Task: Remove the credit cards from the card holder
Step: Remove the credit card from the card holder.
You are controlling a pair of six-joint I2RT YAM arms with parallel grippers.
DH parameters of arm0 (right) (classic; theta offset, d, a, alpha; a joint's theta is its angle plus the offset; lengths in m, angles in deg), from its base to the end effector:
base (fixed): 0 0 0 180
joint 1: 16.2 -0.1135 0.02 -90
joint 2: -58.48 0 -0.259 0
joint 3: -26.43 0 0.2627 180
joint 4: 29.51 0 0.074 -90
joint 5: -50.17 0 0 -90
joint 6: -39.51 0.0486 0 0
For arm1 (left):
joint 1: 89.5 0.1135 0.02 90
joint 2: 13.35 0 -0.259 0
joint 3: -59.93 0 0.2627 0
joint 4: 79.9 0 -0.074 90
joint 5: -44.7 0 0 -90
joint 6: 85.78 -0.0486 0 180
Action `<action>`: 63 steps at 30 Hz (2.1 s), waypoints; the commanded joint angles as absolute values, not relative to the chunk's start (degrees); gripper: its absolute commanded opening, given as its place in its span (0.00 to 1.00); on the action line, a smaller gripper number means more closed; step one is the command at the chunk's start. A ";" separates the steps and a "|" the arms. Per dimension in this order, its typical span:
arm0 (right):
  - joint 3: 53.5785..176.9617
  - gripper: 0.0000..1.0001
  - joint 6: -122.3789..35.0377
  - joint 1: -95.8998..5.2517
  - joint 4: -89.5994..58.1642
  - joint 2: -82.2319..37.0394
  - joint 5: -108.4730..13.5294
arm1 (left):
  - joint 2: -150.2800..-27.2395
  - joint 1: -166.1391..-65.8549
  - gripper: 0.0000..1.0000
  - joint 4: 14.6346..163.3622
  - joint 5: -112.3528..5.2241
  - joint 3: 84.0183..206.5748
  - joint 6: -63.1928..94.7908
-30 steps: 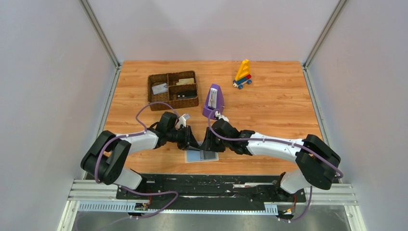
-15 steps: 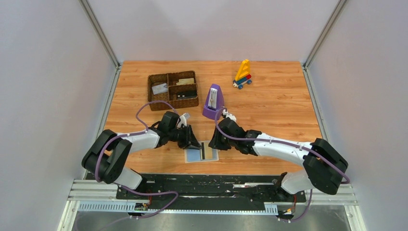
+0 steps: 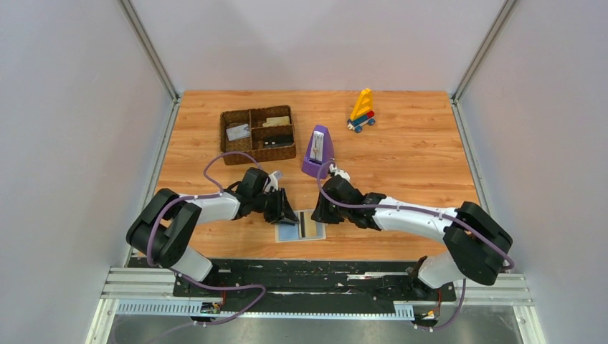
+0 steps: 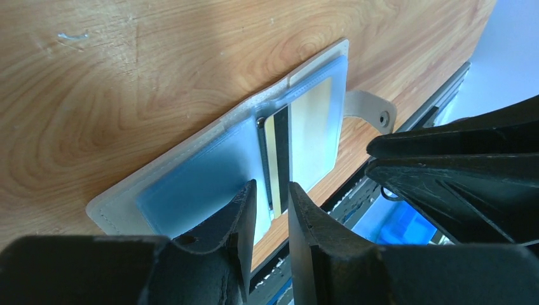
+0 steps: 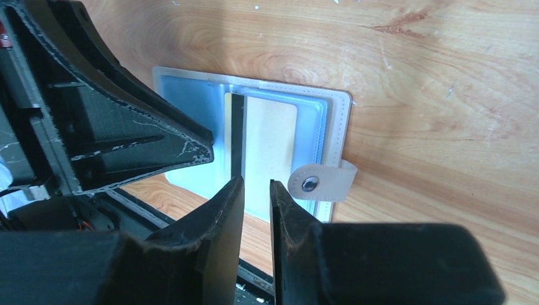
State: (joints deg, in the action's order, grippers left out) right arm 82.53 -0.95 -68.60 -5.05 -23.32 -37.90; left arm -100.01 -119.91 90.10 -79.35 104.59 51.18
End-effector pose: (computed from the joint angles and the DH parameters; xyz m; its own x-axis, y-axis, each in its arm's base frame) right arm 0.1833 0.2353 0.1618 -0.8965 0.0822 -0.4354 -0.1488 0.8697 0.4707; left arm 0.2195 -0.1604 0.1062 -0.9876 -0.1225 -0.0977 -0.0076 0.6601 -0.7511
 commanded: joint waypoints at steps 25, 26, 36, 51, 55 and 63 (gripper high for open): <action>79.15 0.20 1.47 -67.10 -12.38 -31.01 -41.24 | -103.34 -120.15 0.33 100.27 -80.66 103.00 53.27; 79.10 0.20 1.50 -67.11 -12.37 -30.99 -41.18 | -103.31 -120.17 0.33 100.30 -80.64 102.96 53.46; 78.92 0.20 1.76 -67.16 -12.36 -30.78 -41.15 | -102.26 -120.26 0.31 103.00 -81.47 101.35 55.61; 78.50 0.20 1.73 -66.83 -12.36 -30.44 -41.28 | -101.69 -120.26 0.00 110.71 -83.80 98.84 62.05; 78.02 0.20 1.72 -66.41 -12.40 -29.83 -41.24 | -99.80 -120.26 0.00 106.11 -81.50 99.15 60.99; 78.39 0.20 0.01 -65.64 -11.16 -28.50 -39.91 | -92.60 -120.17 0.00 94.07 -74.40 100.95 57.40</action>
